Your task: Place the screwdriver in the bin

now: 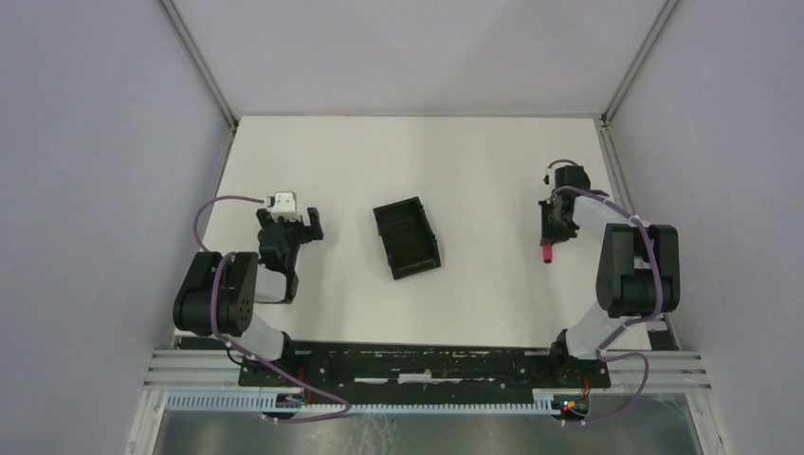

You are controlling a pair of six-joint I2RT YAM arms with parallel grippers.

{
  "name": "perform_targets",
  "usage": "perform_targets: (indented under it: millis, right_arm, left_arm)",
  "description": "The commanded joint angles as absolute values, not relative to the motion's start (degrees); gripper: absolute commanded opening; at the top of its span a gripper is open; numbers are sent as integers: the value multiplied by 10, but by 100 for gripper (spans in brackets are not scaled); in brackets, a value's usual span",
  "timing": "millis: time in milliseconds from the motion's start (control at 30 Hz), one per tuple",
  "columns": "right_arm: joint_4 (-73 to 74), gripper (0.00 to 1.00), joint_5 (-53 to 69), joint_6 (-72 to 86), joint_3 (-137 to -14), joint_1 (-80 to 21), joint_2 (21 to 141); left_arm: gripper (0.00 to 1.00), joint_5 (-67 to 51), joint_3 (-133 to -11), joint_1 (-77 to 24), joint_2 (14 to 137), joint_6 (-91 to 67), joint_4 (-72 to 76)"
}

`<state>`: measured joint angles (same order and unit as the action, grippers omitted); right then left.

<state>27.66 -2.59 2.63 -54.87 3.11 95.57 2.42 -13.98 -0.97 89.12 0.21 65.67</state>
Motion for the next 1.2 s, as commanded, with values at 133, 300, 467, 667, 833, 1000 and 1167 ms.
perform_targets:
  millis: [133, 300, 467, 667, 833, 1000, 1167]
  right_arm:
    - [412, 0, -36, 14, -686, 34, 931]
    - [524, 0, -33, 13, -769, 25, 917]
    - [493, 0, -28, 67, -780, -68, 885]
    - [369, 0, -27, 96, -843, -317, 909]
    - [310, 0, -60, 23, -875, -448, 978]
    - [288, 0, -91, -28, -890, -483, 1039]
    - [289, 0, -85, -43, -875, -500, 1073]
  left_arm:
    - [100, 19, -142, -6, 883, -17, 673]
    - [100, 19, -142, -6, 882, -17, 673]
    - [100, 19, -142, -6, 882, -16, 673]
    - [100, 19, -143, -6, 882, -17, 673]
    - [100, 19, -142, -6, 882, -17, 673]
    - [100, 19, -142, -6, 882, -17, 673]
    - [100, 19, -142, -7, 882, -17, 673]
